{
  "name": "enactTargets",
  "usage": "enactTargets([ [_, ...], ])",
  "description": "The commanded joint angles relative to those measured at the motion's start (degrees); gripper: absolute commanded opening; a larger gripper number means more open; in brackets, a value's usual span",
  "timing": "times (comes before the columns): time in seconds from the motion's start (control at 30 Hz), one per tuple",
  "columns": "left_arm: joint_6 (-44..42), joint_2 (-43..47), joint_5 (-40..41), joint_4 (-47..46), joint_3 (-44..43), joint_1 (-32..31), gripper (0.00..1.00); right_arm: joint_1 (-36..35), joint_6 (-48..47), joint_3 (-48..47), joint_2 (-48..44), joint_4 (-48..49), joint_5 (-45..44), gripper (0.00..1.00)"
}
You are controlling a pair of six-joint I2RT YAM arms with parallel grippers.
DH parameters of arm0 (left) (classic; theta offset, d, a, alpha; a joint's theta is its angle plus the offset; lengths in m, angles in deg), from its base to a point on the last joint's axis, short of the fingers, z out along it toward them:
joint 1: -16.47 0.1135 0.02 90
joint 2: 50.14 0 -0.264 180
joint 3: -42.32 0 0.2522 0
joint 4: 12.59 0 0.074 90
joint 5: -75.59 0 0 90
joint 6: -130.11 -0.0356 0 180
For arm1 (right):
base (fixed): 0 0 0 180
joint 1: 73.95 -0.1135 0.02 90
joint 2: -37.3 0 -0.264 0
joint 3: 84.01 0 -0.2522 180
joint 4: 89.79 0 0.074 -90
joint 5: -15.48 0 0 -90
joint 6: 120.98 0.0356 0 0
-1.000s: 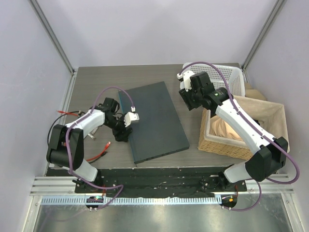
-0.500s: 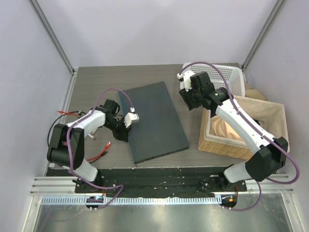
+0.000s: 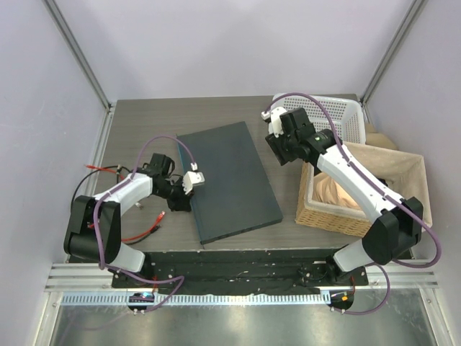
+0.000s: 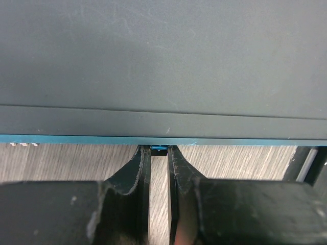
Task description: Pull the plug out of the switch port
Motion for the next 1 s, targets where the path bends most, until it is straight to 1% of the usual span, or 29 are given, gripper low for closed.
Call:
enactTargets([
  [0.0,-5.5,3.0,-2.0,2.0,-1.2,0.6,0.01,0.1,-1.1,-1.9,0.2,0.2,-1.5,0.53],
  [0.13,-11.5,4.8,-1.4,5.9,-1.6,2.7,0.0,0.1,-1.3,-3.0,1.2,-0.5,-1.7,0.53],
  [0.17,-13.2,4.9,-1.3,8.6,-2.1,3.3,0.0,0.1,-1.3,-3.3,1.3,-0.8,-1.8,0.53],
  [0.2,-16.8,5.1,-0.9,10.0,-2.2,4.0,0.0,0.1,-1.5,-4.0,1.9,-0.8,-1.7,0.53],
  [0.27,-20.6,5.5,-0.1,14.2,-2.3,7.2,0.0,0.1,-1.5,-4.8,2.6,-0.9,-1.8,0.53],
  [0.33,-24.2,5.4,-0.5,16.3,-2.4,10.4,0.0,0.1,-1.6,-5.6,3.4,-0.8,-1.9,0.53],
  [0.43,-24.7,4.7,-1.1,17.7,-2.7,11.2,0.0,-0.1,-1.7,-6.2,4.0,-0.6,-1.9,0.53],
  [0.57,-22.1,4.6,-4.4,15.8,-3.1,11.2,0.05,-0.5,-1.8,-6.5,4.1,-0.6,-2.1,0.53],
  [0.63,-20.6,3.9,-4.1,15.9,-3.5,11.2,0.18,-0.6,-1.8,-6.1,4.1,-0.7,-2.0,0.53],
  [0.67,-19.6,3.8,-3.6,15.9,-3.4,11.2,0.28,-0.6,-1.8,-6.0,3.8,-0.7,-2.1,0.53],
  [0.7,-19.5,4.0,-2.4,16.0,-3.0,11.2,0.51,-0.6,-1.8,-5.6,3.7,-0.7,-2.1,0.53],
  [0.73,-19.5,4.9,-2.1,16.2,-2.0,11.4,0.6,-0.6,-1.8,-5.4,3.5,-0.6,-2.1,0.53],
  [0.8,-18.7,6.9,0.2,14.6,-0.7,11.7,0.74,-0.6,-1.8,-4.8,3.0,-0.2,-2.0,0.53],
  [0.83,-18.6,9.8,1.1,13.4,1.4,11.8,0.78,-0.6,-1.8,-4.5,2.9,-0.2,-1.9,0.53],
  [0.87,-18.6,11.3,1.9,9.5,2.8,11.8,0.84,-0.6,-1.8,-4.2,2.8,0.1,-1.9,0.53],
  [0.9,-18.6,12.8,2.5,7.3,4.1,11.8,0.95,-0.6,-1.7,-4.0,2.7,0.2,-1.8,0.53],
  [0.97,-20.4,15.1,2.8,3.1,6.6,11.8,1.0,-0.6,-1.7,-3.9,2.7,0.2,-1.6,0.53],
])
